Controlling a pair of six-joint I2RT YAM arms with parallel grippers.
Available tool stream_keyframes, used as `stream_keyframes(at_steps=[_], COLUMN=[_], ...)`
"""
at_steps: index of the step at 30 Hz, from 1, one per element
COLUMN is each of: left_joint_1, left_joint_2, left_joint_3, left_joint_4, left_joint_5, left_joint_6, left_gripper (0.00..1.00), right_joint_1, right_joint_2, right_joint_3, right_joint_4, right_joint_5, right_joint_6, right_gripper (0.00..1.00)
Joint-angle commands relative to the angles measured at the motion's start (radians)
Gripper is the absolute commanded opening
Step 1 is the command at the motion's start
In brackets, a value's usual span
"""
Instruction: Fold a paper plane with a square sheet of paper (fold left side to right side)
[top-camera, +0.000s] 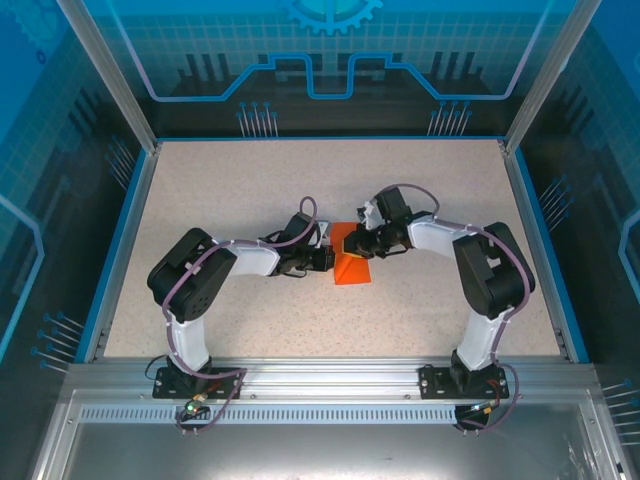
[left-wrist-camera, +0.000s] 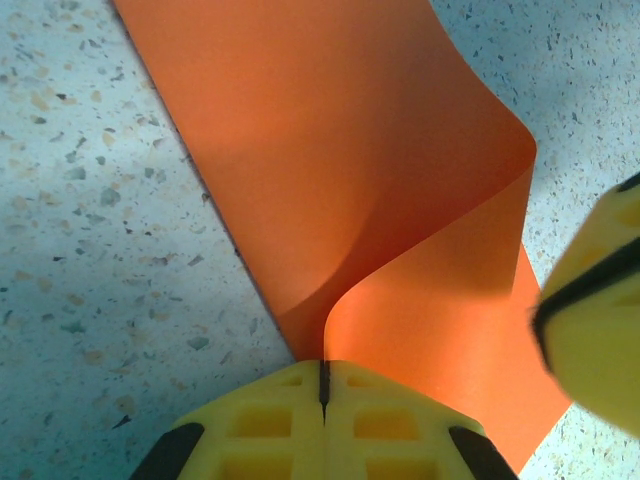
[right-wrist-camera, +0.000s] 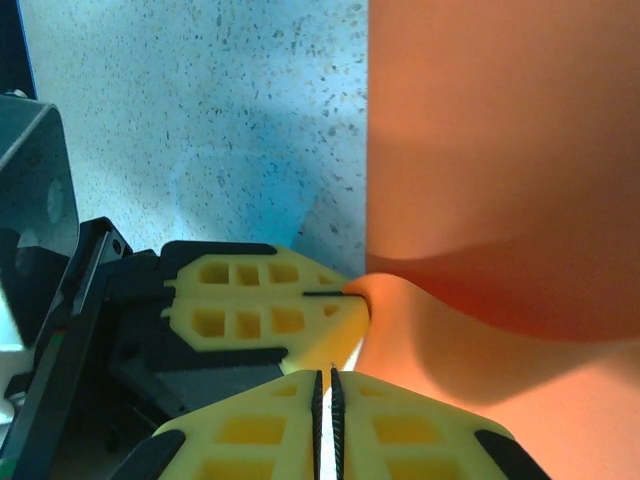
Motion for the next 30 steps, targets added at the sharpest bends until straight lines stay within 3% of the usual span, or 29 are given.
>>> stream_keyframes(at_steps=[1, 30], left_joint_1=[0.003, 0.001], left_joint_2=[0.041, 0.067], left_joint_3=[0.018, 0.065], left_joint_4=[-0.021, -0.073], left_joint_5=[0.011, 0.011], left_joint_6=[0.031, 0.048], left_gripper=[0.0, 0.0], right_joint_1=[0.021, 0.024], right_joint_2=[0.039, 0.079], right_joint_3=[0.037, 0.034], right_joint_4=[0.006, -0.128], right_joint_5=[-0.016, 0.123], right_joint_6=[0.011, -0.071], right_gripper=[0.14, 0.13])
